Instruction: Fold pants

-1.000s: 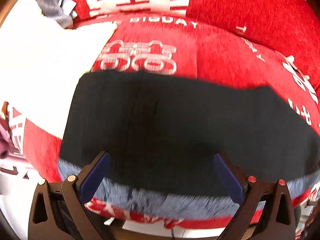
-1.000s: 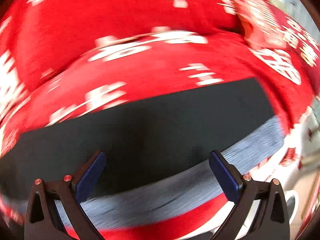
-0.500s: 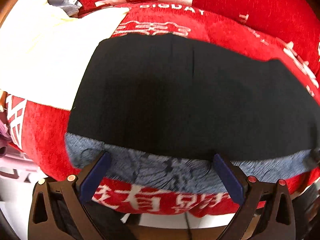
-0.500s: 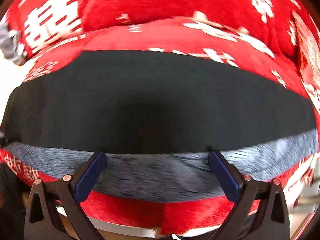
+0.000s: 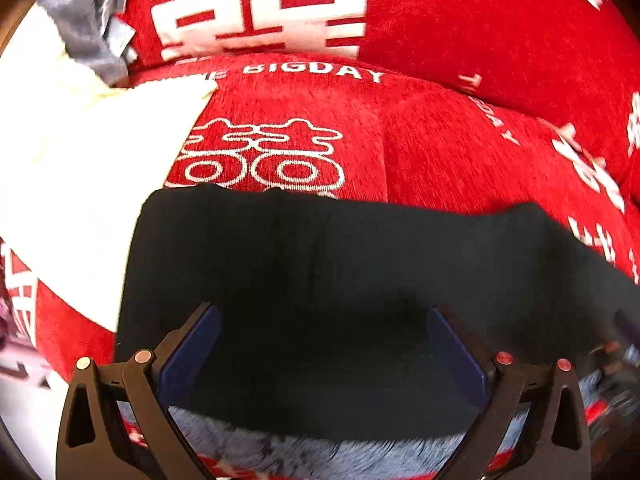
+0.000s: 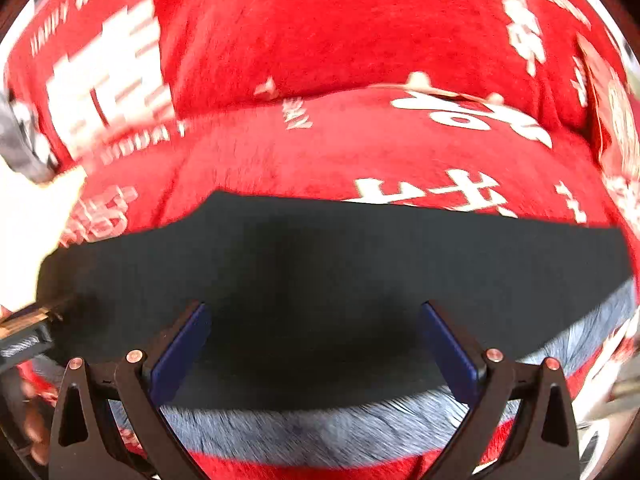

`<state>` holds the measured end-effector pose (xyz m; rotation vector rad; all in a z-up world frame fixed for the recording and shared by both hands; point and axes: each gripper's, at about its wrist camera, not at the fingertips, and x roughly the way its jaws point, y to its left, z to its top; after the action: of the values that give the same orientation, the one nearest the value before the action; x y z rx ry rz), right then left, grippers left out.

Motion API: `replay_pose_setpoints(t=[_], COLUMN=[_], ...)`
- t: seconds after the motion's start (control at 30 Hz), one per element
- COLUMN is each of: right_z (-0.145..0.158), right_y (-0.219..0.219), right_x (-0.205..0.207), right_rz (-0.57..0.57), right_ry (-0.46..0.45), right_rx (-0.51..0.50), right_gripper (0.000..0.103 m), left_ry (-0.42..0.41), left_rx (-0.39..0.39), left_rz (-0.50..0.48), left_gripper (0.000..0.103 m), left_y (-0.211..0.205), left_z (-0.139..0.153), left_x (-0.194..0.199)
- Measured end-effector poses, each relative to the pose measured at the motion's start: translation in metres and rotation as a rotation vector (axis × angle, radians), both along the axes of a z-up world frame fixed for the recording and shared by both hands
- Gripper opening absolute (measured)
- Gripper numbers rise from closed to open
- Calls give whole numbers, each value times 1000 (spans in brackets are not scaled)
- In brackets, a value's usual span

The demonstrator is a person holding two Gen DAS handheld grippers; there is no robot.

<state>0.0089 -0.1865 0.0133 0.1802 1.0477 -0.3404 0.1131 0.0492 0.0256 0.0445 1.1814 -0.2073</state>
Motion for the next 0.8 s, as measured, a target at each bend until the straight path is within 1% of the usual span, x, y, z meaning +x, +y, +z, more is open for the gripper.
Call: replay_pose_setpoints(t=[0.03,0.1,0.17,0.23,0.27,0.3,0.33,0.37,0.43,0.5,0.6,0.73,0.8], right_z=[-6,-17,-29,-29,-29,-29,-29,-29,-29,-31,-31,-29,-28], right_y=[6,15,18,15,9,0,-14,-33,-67,-109,-168,-231,-254], right_x=[11,25,32,30,30,29,26,20,8,-4,-29,-58,-70], right_rz=[17,44,74,100,103,96,70,32,-45,-140,-238,-317,-337], right_ry=[29,62,98,65,65,61,60,59,51,53,47,36,31], right_rx=[-6,0,10,-5,1,1,-12,-1,38,42,49,62,66], right_gripper=[103,103,103,103,103,103,103,103,103,103,103,103,103], left_ry=[-15,-36,-22,0,-15,-26,-19,-5,-15,-6,-14,-33,-35], left_rx=[-9,-2,19,45,56,82,86,70,54,43,62,73,74], left_rz=[29,57,51,18,2,2,7,19,32,35,16,21,20], left_gripper=[103,103,103,103,103,103,103,103,103,103,103,103,103], left_y=[4,12,17,21,23,26,29,37,46,50,49,49,51], left_z=[-1,-3,-11,-20,-21,-22,-25,-28,-27,-27,-27,-28,-28], left_x=[4,4,6,5,2,1,1,1,1,0,0,-5,-8])
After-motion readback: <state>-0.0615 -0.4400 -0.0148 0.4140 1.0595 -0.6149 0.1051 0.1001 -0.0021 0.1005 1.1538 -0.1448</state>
